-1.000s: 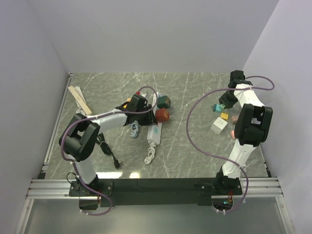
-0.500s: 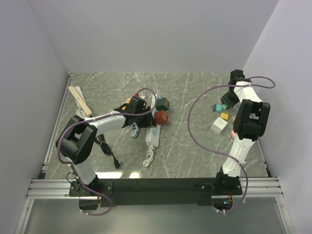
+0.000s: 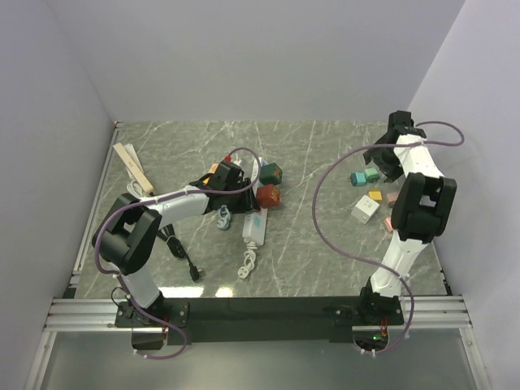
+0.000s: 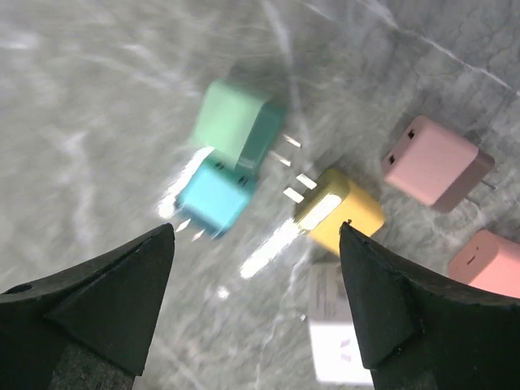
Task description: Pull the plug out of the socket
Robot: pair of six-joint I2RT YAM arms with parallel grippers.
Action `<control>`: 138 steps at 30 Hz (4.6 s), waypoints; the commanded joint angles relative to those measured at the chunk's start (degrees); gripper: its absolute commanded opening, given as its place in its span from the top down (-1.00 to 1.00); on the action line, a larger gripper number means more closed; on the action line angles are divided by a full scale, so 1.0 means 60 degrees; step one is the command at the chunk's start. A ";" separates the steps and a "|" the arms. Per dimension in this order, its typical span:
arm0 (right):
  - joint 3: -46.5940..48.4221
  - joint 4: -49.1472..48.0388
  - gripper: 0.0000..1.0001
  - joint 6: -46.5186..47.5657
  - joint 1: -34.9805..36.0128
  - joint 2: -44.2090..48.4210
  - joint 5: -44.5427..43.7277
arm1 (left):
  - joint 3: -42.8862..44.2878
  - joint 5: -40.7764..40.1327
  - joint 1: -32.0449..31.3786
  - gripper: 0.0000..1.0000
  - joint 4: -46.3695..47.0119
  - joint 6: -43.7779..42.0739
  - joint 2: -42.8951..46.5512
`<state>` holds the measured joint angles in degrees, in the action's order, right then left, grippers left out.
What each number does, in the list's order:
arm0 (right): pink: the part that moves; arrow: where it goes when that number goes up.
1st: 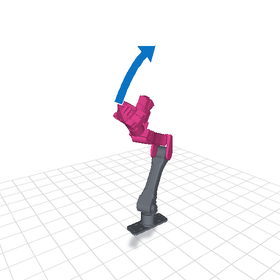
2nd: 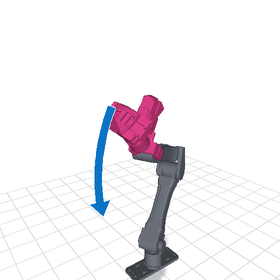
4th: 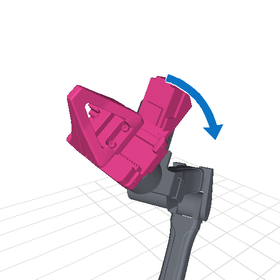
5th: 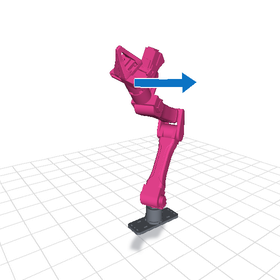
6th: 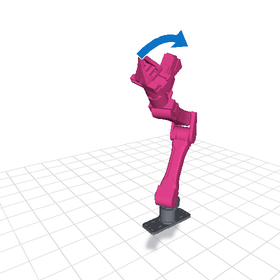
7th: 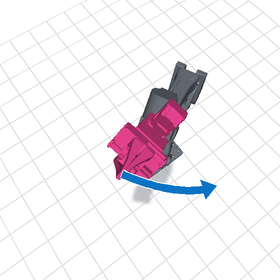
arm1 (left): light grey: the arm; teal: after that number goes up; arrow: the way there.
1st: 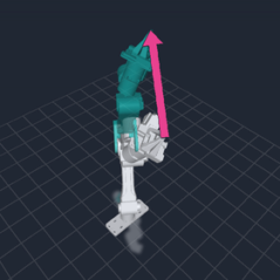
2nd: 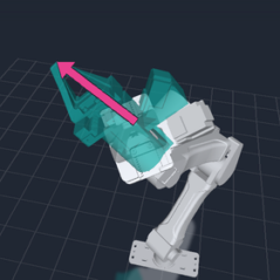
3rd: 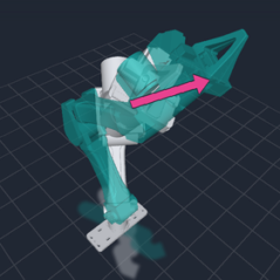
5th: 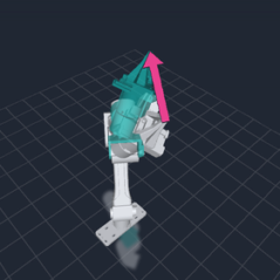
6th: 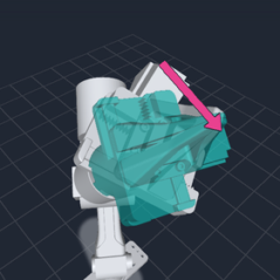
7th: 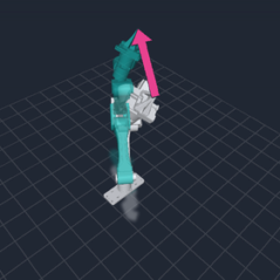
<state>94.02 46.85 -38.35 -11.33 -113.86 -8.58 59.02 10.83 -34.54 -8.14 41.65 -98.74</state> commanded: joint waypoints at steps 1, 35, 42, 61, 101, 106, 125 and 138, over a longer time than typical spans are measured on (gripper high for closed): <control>-0.0156 -0.0131 -0.78 0.0384 0.0392 0.1761 0.0608 | -0.0140 -0.0106 -0.0073 0.99 -0.0181 -0.0100 0.0212; -0.4522 -0.6286 -0.95 -0.0478 0.5594 0.1370 0.7700 | 0.0109 0.0422 -0.0146 0.99 0.0024 0.0090 0.0094; -0.4522 -0.7032 -0.47 -0.1050 0.5697 0.1048 0.7889 | 0.0065 0.0436 -0.0175 0.99 0.0039 0.0090 0.0080; -0.2940 -0.4995 1.00 0.0224 0.3339 0.1106 0.9047 | -0.0916 -0.0091 -0.0146 0.99 0.0082 0.0133 0.0182; -0.6160 -0.6912 1.00 -0.1766 0.5724 0.3478 0.6574 | 0.0152 -0.0062 -0.0131 0.99 -0.0005 0.0178 -0.0873; -0.6910 -0.7765 1.00 -0.2515 0.6445 0.3788 0.6247 | 0.0372 -0.0149 -0.0102 0.99 -0.0137 0.0134 -0.0931; -0.5062 -0.5639 1.00 -0.0068 0.4144 0.2848 0.9018 | 0.0372 -0.0120 0.0162 0.99 -0.0137 0.0090 -0.0946; -0.4526 -0.3811 1.00 -0.0520 0.2053 0.3731 0.3806 | 0.0768 0.0055 0.0176 0.99 -0.0313 0.0002 -0.1151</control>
<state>61.56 22.06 -38.98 4.69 -92.03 24.23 63.02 14.68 -33.98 -5.67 43.07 -103.74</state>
